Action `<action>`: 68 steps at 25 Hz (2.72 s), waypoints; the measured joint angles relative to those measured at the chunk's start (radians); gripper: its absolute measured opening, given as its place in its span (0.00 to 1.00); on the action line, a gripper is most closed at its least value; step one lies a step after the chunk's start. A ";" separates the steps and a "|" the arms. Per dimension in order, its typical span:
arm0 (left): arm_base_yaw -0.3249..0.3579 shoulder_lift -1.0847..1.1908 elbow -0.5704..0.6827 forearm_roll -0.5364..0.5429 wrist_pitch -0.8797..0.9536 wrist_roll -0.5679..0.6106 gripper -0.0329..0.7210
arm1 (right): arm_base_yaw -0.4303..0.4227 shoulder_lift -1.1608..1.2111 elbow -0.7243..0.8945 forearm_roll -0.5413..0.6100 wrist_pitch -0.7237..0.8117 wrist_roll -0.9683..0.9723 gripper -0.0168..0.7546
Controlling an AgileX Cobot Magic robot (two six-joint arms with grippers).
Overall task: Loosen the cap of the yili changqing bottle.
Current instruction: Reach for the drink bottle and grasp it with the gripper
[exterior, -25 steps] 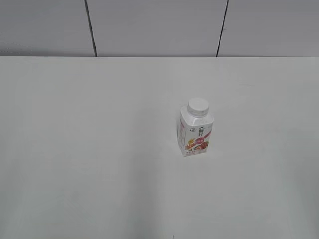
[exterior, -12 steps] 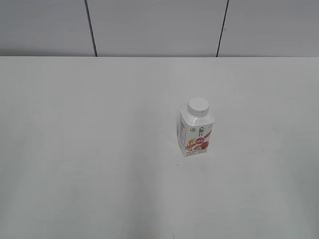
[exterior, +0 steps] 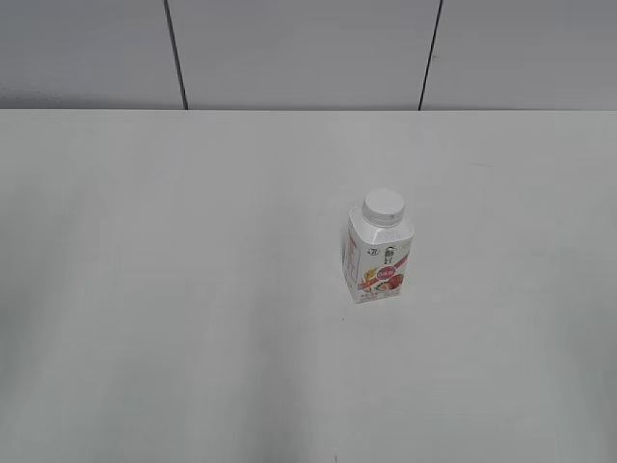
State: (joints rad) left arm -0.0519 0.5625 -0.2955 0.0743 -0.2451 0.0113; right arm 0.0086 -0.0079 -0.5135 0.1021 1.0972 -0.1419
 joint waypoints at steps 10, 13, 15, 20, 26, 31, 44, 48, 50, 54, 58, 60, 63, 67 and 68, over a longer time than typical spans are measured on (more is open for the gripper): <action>-0.024 0.503 0.001 -0.003 -0.534 0.000 0.62 | 0.000 0.000 0.000 0.000 0.000 0.000 0.71; -0.047 0.585 0.001 -0.003 -0.573 0.000 0.62 | 0.000 0.000 0.000 0.000 0.000 0.000 0.71; -0.059 0.623 0.001 -0.001 -0.577 0.000 0.62 | 0.000 0.000 0.000 0.000 0.000 0.000 0.71; -0.069 0.697 -0.005 0.043 -0.562 -0.032 0.62 | 0.000 0.000 0.000 0.000 0.000 0.000 0.71; -0.069 0.827 -0.108 0.312 -0.465 -0.151 0.62 | 0.000 0.000 0.000 0.000 0.000 0.000 0.71; -0.069 0.986 -0.208 0.486 -0.484 -0.248 0.62 | 0.000 0.000 0.000 0.000 0.000 0.000 0.71; -0.069 1.347 -0.385 1.081 -0.893 -0.405 0.62 | 0.000 0.000 0.000 0.000 0.000 0.000 0.71; -0.089 1.444 -0.446 1.149 -0.948 -0.411 0.66 | 0.000 0.000 0.000 0.000 0.000 0.000 0.71; -0.122 1.477 -0.462 1.150 -0.950 -0.412 0.68 | 0.000 0.000 0.000 0.000 0.000 0.000 0.71; -0.213 1.515 -0.486 1.128 -0.952 -0.412 0.70 | 0.000 0.000 0.000 0.000 0.000 0.000 0.71; -0.294 1.544 -0.540 1.060 -0.919 -0.419 0.73 | 0.000 0.000 0.000 0.000 0.000 0.000 0.71; -0.325 1.566 -0.577 1.049 -0.913 -0.438 0.75 | 0.000 0.000 0.000 0.000 0.000 0.000 0.71; -0.359 1.600 -0.626 1.043 -0.907 -0.449 0.77 | 0.000 0.000 0.000 0.000 0.000 0.000 0.71; -0.387 1.635 -0.686 1.041 -0.891 -0.467 0.77 | 0.000 0.000 0.000 0.000 0.000 0.000 0.71; -0.390 1.643 -0.697 1.038 -0.888 -0.471 0.77 | 0.000 0.000 0.000 0.000 0.000 0.000 0.71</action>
State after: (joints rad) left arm -0.4423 2.2053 -0.9926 1.1122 -1.1333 -0.4594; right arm 0.0086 -0.0079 -0.5135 0.1021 1.0972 -0.1419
